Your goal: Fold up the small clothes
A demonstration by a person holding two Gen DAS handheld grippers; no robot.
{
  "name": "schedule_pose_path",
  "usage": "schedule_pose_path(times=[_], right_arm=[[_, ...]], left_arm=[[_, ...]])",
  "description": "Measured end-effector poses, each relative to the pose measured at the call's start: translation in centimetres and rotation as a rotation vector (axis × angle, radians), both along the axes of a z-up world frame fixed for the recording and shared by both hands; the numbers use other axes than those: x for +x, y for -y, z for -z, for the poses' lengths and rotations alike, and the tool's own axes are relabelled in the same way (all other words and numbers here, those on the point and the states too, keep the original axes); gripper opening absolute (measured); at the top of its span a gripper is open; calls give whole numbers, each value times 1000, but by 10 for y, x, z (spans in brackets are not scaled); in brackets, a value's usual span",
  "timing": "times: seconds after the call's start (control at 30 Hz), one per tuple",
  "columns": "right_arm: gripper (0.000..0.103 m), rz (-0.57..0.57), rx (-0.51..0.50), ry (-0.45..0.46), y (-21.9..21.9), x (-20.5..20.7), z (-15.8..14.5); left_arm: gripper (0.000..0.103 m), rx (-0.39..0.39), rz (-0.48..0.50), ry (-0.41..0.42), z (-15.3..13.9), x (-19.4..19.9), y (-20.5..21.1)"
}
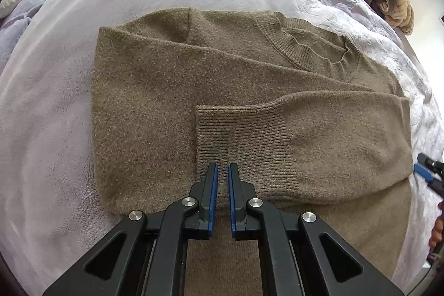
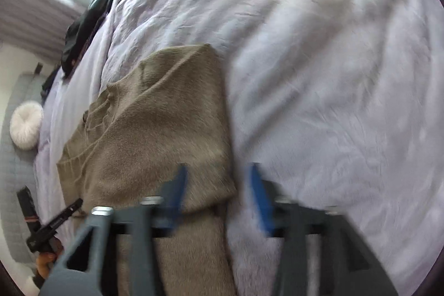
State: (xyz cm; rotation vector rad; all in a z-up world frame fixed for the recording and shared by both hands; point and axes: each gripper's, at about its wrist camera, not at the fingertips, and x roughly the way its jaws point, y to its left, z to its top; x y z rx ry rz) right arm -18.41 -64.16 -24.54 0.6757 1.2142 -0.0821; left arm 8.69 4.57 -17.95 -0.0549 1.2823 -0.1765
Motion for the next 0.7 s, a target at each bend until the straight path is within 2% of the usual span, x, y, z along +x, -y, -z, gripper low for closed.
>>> schedule_pose_path(times=[0.03, 0.07, 0.1, 0.17, 0.27, 0.43, 0.5, 0.7], right_arm=[[59, 9, 52, -12, 2, 0, 7], [50, 14, 86, -14, 2, 0, 12], [28, 13, 122, -22, 1, 2, 17], [19, -8, 87, -39, -4, 6, 20], [18, -68, -37, -66, -11, 12, 20], [19, -60, -75, -85, -21, 10, 10], [23, -52, -78, -91, -26, 5, -1], [23, -65, -51, -99, -34, -15, -18]], left_arm=[[9, -1, 0, -1, 0, 0, -1], [9, 2, 2, -2, 0, 0, 0], [9, 7, 3, 0, 0, 0, -1], [9, 18, 8, 2, 0, -1, 0], [9, 24, 13, 4, 2, 0, 3], [9, 32, 6, -7, 2, 2, 8], [9, 30, -1, -14, 1, 2, 8], [9, 43, -4, -26, -8, -3, 9]])
